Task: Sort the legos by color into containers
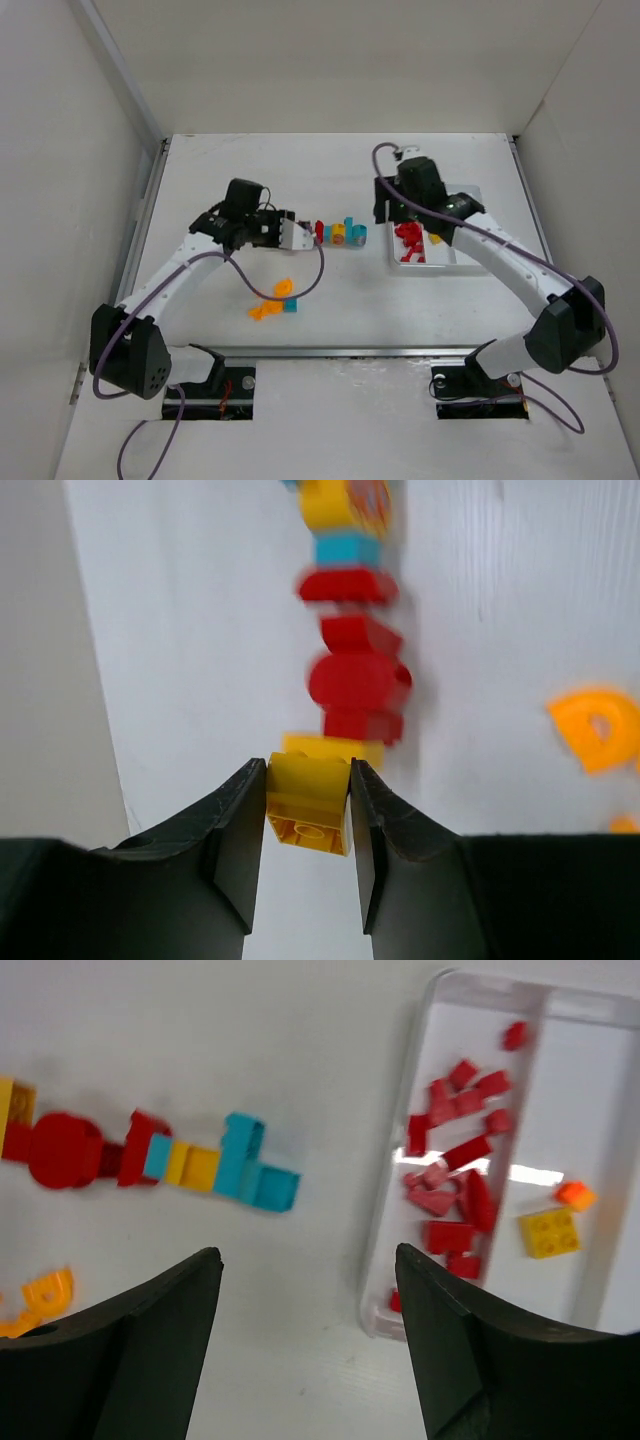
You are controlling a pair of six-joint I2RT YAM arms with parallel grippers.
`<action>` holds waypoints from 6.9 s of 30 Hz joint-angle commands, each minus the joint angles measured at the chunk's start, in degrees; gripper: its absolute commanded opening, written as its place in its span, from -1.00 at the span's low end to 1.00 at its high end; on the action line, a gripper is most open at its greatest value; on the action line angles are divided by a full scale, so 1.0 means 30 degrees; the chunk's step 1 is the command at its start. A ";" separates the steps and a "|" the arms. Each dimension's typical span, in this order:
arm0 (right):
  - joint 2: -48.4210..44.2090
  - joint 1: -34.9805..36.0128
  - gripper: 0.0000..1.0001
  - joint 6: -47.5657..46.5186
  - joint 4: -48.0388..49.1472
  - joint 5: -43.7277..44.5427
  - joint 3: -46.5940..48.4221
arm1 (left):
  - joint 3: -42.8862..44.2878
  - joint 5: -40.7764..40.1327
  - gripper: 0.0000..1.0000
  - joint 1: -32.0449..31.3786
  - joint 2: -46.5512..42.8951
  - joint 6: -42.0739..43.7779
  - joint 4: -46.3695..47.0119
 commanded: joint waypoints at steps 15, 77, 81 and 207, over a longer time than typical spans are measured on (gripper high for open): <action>-0.6786 -0.5893 0.59 0.3672 -0.0459 0.6781 -0.0057 | 0.7348 0.9582 -1.00 -0.5614 0.9340 -1.8441 1.7496; -0.2318 0.4294 0.69 -0.2027 0.0681 -0.0947 -0.2930 | -0.5588 -1.2087 0.96 -0.0203 -0.6787 -2.0577 1.1404; 0.1702 0.7432 0.69 -0.5428 0.1563 -0.3817 -0.1411 | -0.6179 -1.4998 0.96 0.2577 -0.7906 -2.2690 1.0562; 1.3341 0.8140 -0.51 0.1330 0.1534 -0.3412 0.6357 | -1.1249 -0.8526 0.99 0.6276 -1.2420 -2.0203 1.1582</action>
